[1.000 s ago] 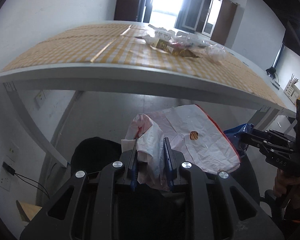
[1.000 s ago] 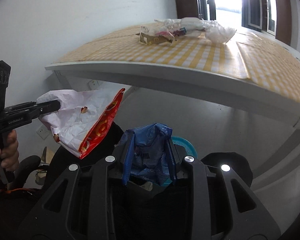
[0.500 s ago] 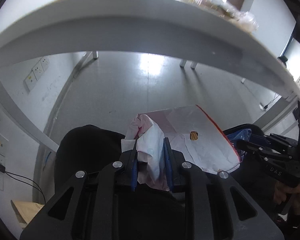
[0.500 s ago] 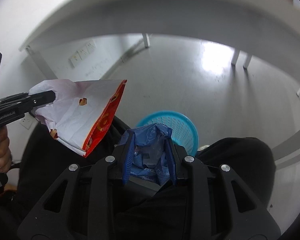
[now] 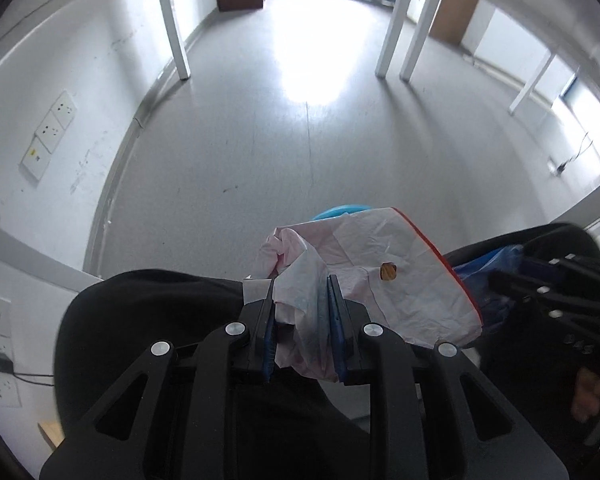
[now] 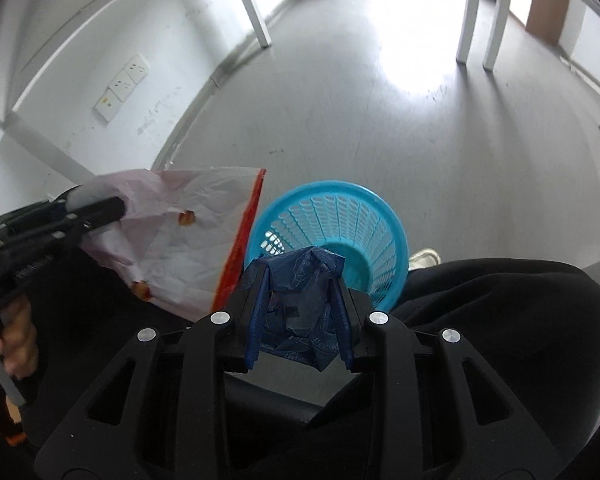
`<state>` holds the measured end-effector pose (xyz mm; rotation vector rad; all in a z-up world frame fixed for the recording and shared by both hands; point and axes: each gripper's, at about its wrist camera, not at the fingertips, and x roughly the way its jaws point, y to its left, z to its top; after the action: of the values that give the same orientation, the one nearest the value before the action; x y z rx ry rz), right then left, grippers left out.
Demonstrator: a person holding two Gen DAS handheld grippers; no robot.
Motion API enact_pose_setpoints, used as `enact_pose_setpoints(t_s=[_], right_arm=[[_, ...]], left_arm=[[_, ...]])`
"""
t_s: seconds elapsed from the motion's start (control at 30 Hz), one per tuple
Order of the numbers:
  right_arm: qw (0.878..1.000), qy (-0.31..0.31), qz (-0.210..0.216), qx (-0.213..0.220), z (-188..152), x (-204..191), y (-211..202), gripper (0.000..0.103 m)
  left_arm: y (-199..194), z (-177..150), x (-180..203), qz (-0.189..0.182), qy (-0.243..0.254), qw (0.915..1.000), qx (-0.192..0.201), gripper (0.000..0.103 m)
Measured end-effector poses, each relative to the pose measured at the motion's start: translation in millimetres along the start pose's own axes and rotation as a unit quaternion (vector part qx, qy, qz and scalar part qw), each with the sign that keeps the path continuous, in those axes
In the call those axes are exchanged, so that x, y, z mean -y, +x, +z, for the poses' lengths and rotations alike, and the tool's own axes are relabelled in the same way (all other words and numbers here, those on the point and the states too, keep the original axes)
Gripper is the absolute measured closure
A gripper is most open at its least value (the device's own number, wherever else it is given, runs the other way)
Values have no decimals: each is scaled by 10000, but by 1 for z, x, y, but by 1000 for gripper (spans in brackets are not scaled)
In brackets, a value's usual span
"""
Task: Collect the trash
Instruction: 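Lift both bags off the table and carry them down over the blue wastebasket, then open left tool to drop white bag while right tool drops blue bag into basket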
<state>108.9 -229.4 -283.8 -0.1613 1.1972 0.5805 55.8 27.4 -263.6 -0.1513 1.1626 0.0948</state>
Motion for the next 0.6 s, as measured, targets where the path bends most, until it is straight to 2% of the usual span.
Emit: enact_pose_setpoints(t_s=[0.1, 0.2, 0.43, 0.6], right_arm=[[9997, -15, -240, -103, 13, 4, 22, 75], [9986, 230, -231, -411, 21, 16, 45, 75], [9931, 565, -575, -854, 40, 38, 97, 75], [9852, 1078, -380, -1277, 45, 57, 136, 74]], left_arm=[[22, 13, 3, -39, -59, 9995, -308, 82], [51, 22, 9, 60, 47, 9984, -568, 82], [114, 32, 24, 193, 113, 9917, -1267, 82], [146, 34, 34, 422, 311, 9856, -1608, 82]])
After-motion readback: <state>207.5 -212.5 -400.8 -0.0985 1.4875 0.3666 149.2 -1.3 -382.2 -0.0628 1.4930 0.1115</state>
